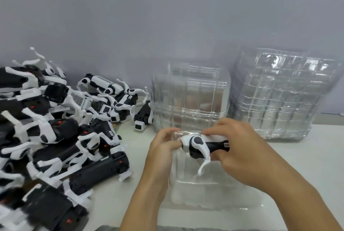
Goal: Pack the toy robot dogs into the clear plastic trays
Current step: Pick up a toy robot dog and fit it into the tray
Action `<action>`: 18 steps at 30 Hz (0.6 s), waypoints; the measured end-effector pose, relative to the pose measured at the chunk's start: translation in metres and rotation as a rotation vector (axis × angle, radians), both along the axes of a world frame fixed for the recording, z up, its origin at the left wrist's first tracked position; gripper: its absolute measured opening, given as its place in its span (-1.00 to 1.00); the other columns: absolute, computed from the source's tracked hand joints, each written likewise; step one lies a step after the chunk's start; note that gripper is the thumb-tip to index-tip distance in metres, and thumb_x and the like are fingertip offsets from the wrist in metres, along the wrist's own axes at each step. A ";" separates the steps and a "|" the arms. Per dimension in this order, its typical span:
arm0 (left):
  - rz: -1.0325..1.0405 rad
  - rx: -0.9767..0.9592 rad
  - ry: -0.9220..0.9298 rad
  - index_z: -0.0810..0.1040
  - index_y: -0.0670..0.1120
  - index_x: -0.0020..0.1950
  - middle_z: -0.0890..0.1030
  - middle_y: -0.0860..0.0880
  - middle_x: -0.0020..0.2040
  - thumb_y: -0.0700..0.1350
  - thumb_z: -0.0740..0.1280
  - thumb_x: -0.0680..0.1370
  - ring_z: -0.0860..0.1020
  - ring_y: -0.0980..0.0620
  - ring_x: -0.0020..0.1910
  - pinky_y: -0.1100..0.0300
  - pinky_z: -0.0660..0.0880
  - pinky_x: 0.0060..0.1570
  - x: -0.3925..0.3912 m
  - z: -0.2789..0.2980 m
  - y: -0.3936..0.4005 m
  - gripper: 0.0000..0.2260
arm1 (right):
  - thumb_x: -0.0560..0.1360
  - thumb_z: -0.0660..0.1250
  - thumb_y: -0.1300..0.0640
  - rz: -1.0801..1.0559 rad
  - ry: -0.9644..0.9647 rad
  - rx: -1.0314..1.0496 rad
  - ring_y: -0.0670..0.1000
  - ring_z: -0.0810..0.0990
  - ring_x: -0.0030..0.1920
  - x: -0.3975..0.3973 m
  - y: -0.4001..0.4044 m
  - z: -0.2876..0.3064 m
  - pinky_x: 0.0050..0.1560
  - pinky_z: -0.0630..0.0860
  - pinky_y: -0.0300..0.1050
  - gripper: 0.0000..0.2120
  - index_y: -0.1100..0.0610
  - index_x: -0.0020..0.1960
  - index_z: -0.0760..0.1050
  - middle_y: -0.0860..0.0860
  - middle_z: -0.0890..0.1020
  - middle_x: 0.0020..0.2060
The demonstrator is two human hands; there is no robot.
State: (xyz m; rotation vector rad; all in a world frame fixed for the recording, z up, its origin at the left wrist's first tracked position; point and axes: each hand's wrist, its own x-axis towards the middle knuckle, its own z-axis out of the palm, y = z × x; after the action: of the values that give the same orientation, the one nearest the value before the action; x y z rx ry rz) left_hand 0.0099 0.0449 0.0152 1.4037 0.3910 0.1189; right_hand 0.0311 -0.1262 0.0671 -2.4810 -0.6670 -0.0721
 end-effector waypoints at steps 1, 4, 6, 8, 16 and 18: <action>-0.003 0.001 -0.007 0.65 0.00 -0.04 0.69 -0.09 0.03 -0.27 0.32 0.41 0.61 -0.13 0.12 -0.08 0.50 0.17 0.001 0.001 0.000 -0.77 | 0.39 0.43 0.20 -0.002 -0.004 0.003 -0.12 0.50 -0.13 0.001 0.002 -0.001 -0.11 0.54 0.01 -0.80 -0.06 -0.07 0.60 -0.17 0.51 -0.18; 0.002 -0.025 -0.036 0.63 -0.02 -0.04 0.68 -0.17 0.05 -0.15 0.28 0.25 0.57 -0.24 0.17 -0.21 0.45 0.25 0.003 0.002 -0.001 -0.68 | 0.39 0.45 0.18 0.003 0.001 0.029 -0.12 0.49 -0.12 0.005 0.004 -0.003 -0.08 0.54 0.02 -0.80 -0.07 -0.05 0.61 -0.16 0.50 -0.17; 0.016 -0.008 -0.049 0.63 -0.03 -0.05 0.67 -0.21 0.05 -0.15 0.27 0.23 0.56 -0.28 0.19 -0.26 0.41 0.28 0.003 0.002 -0.002 -0.67 | 0.39 0.46 0.18 0.011 0.006 0.038 -0.13 0.48 -0.11 0.007 0.004 -0.005 -0.07 0.53 0.01 -0.78 -0.08 -0.04 0.62 -0.16 0.50 -0.18; 0.024 0.008 -0.061 0.64 -0.02 -0.06 0.66 -0.21 0.05 -0.14 0.27 0.24 0.56 -0.27 0.18 -0.25 0.43 0.27 0.003 0.001 -0.002 -0.68 | 0.38 0.47 0.18 0.012 0.008 0.045 -0.15 0.48 -0.09 0.007 0.003 -0.005 -0.06 0.53 -0.01 -0.77 -0.10 -0.03 0.62 -0.17 0.51 -0.17; -0.020 0.035 -0.081 0.68 0.04 -0.03 0.70 -0.13 0.01 -0.15 0.23 0.33 0.63 -0.16 0.10 -0.07 0.52 0.15 0.005 -0.002 -0.001 -0.68 | 0.31 0.53 0.13 -0.017 0.054 0.052 -0.27 0.47 -0.05 0.009 0.000 -0.011 -0.08 0.51 -0.14 -0.70 -0.16 -0.04 0.60 -0.29 0.56 -0.18; -0.029 0.026 -0.077 0.68 0.03 -0.04 0.71 -0.11 -0.01 -0.11 0.26 0.35 0.64 -0.13 0.06 -0.04 0.52 0.10 0.005 -0.001 -0.001 -0.73 | 0.32 0.51 0.18 -0.013 0.064 0.074 -0.24 0.48 -0.05 0.010 0.000 -0.014 -0.09 0.49 -0.18 -0.71 -0.12 -0.04 0.61 -0.26 0.56 -0.18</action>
State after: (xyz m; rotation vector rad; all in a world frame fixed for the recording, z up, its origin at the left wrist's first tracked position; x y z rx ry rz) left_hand 0.0149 0.0438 0.0142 1.4259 0.3063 0.1541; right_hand 0.0410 -0.1258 0.0534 -2.4062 -0.6107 -0.0217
